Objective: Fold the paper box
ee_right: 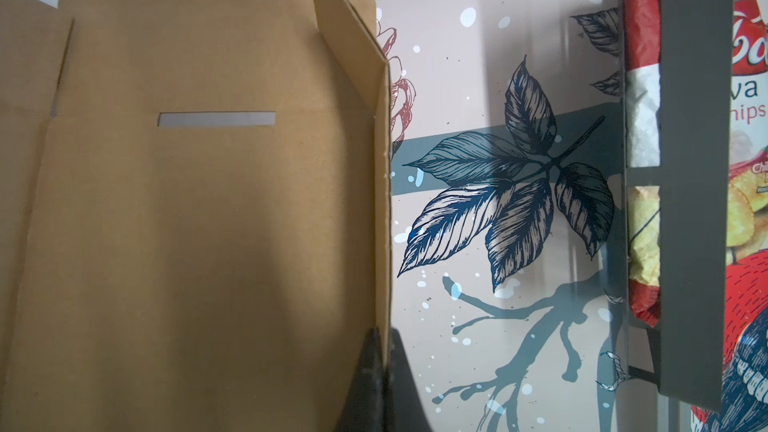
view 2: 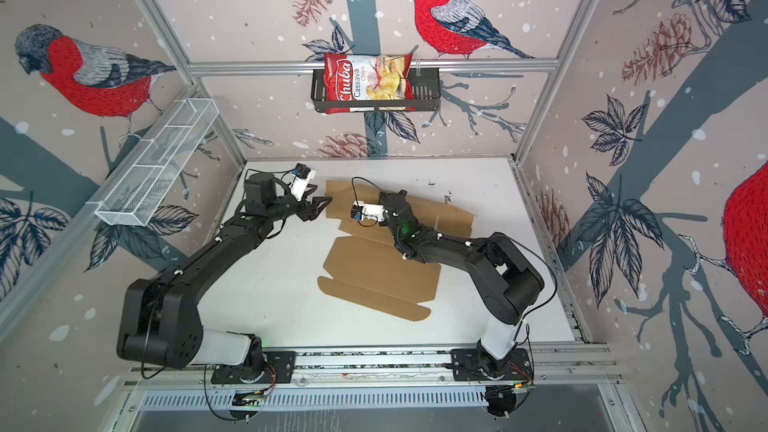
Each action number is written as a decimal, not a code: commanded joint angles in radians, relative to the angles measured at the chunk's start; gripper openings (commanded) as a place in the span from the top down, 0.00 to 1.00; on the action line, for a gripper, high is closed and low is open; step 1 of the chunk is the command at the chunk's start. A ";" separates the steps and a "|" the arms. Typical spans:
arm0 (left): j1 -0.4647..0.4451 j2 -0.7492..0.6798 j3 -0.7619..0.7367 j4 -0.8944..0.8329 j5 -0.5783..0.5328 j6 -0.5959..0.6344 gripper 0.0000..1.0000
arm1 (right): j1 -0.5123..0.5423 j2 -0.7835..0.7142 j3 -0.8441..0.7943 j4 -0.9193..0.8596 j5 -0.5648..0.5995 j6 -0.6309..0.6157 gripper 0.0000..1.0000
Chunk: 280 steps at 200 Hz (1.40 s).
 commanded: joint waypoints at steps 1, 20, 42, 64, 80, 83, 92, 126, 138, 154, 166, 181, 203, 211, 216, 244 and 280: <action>0.066 -0.028 -0.012 0.075 0.118 -0.060 0.30 | 0.002 -0.007 -0.003 0.023 -0.010 -0.009 1.00; 0.144 -0.002 -0.016 0.165 0.126 -0.129 0.31 | 0.002 -0.010 -0.010 0.028 -0.014 -0.011 1.00; 0.180 0.141 0.081 0.103 0.022 -0.112 0.36 | 0.001 -0.012 -0.017 0.035 -0.018 -0.016 1.00; 0.214 0.312 0.219 0.015 0.064 -0.069 0.37 | 0.002 -0.018 -0.021 0.042 -0.023 -0.017 1.00; 0.226 0.435 0.315 -0.058 0.137 -0.056 0.37 | 0.002 -0.021 -0.026 0.052 -0.027 -0.019 1.00; 0.227 0.458 0.338 -0.080 0.146 -0.050 0.37 | 0.001 -0.022 -0.026 0.053 -0.028 -0.019 1.00; 0.227 0.517 0.389 -0.129 0.182 -0.037 0.37 | 0.000 -0.022 -0.027 0.055 -0.029 -0.019 1.00; 0.185 0.622 0.447 -0.220 0.315 0.010 0.34 | -0.008 -0.020 -0.032 0.069 -0.035 -0.017 1.00; 0.152 0.626 0.441 -0.261 0.317 0.070 0.33 | -0.010 -0.016 -0.027 0.070 -0.036 -0.018 1.00; 0.122 0.628 0.425 -0.299 0.317 0.133 0.33 | -0.012 -0.014 -0.023 0.069 -0.036 -0.017 1.00; 0.118 0.624 0.402 -0.290 0.329 0.139 0.33 | -0.013 -0.015 -0.023 0.068 -0.037 -0.018 1.00; 0.116 0.610 0.388 -0.303 0.331 0.153 0.32 | -0.015 -0.017 -0.023 0.066 -0.036 -0.020 1.00; 0.109 0.562 0.356 -0.308 0.311 0.175 0.31 | -0.007 -0.017 -0.020 0.053 -0.026 -0.032 1.00; 0.103 0.540 0.338 -0.292 0.308 0.167 0.31 | -0.002 -0.015 -0.017 0.049 -0.017 -0.038 1.00; 0.096 0.526 0.327 -0.281 0.307 0.163 0.31 | 0.001 -0.015 -0.016 0.048 -0.013 -0.040 1.00; 0.051 0.483 0.280 -0.259 0.286 0.167 0.30 | 0.016 -0.015 -0.006 0.014 0.012 -0.047 1.00; 0.000 0.487 0.283 -0.309 0.233 0.199 0.30 | 0.033 -0.022 0.002 -0.021 0.037 -0.059 1.00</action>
